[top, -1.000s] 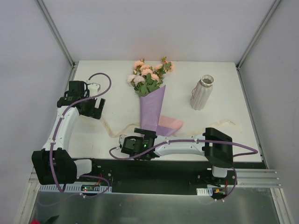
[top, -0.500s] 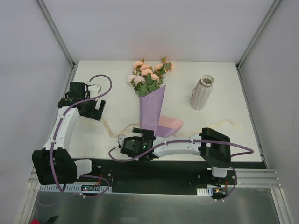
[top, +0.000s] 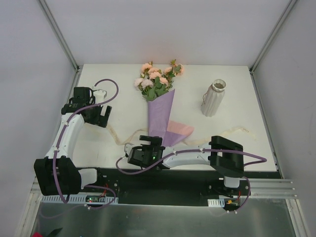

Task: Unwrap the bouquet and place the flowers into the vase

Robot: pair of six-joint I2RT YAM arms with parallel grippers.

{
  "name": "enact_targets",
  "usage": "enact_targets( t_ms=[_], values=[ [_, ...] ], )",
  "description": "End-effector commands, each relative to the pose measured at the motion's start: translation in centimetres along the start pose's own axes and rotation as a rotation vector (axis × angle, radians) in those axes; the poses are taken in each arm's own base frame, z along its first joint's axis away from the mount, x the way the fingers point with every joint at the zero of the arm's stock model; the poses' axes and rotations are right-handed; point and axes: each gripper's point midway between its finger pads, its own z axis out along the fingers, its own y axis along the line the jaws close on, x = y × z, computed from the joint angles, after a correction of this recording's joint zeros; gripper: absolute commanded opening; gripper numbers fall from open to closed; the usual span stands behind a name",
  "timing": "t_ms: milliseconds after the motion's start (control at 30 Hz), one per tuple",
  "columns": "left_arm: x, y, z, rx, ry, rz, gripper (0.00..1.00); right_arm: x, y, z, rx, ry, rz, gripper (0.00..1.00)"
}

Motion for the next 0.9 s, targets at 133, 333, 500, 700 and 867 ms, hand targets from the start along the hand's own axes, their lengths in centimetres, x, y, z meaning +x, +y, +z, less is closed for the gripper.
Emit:
enact_targets(
  t_ms=[133, 333, 500, 700, 867],
  values=[
    [0.0, 0.3, -0.4, -0.008, -0.023, 0.014, 0.99, -1.4, -4.1, -0.9, 0.294, -0.109, 0.05, 0.9],
    [-0.2, 0.0, -0.8, -0.003, -0.042, 0.021, 0.99, -3.2, -7.4, -4.9, 0.456, -0.258, 0.22, 0.9],
    [-0.6, 0.3, -1.1, -0.013, -0.055, 0.029, 0.99, -2.0, -10.4, -8.2, 0.55, -0.336, 0.427, 0.9],
    [-0.8, 0.3, -1.3, -0.011, -0.063, 0.033, 0.99, 1.0, -11.3, -9.5, 0.563, -0.33, 0.565, 0.9],
    [-0.9, 0.2, -1.3, -0.008, -0.066, 0.038, 0.99, 3.0, -9.2, -8.9, 0.453, -0.308, 0.623, 0.92]
  ],
)
